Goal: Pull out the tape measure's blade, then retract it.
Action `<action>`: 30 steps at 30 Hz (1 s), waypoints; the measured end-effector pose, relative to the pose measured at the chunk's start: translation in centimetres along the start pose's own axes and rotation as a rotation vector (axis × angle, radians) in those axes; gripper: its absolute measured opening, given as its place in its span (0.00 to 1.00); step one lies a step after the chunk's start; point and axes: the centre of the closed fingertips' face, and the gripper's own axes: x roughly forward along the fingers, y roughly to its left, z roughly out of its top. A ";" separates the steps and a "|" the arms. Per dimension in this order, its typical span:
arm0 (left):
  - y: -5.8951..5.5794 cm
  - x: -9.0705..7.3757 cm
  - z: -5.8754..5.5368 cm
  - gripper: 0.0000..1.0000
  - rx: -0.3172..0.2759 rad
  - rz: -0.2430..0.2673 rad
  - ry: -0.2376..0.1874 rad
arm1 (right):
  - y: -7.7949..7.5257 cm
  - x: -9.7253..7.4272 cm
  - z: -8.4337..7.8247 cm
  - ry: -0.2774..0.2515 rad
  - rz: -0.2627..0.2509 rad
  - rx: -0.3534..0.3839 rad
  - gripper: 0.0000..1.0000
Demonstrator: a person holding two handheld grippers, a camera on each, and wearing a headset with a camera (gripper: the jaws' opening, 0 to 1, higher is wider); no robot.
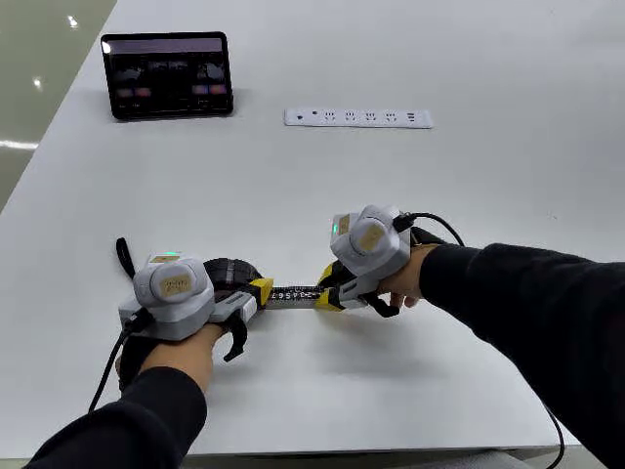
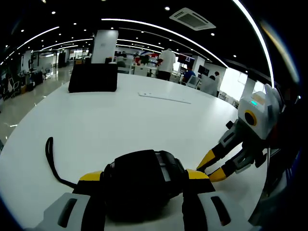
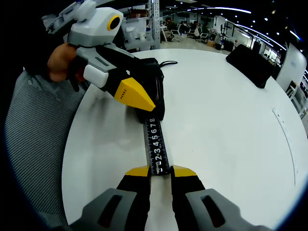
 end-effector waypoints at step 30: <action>-0.1 -0.1 0.0 0.60 -0.004 -0.005 -0.002 | 0.4 1.4 1.7 -0.032 0.005 0.008 0.12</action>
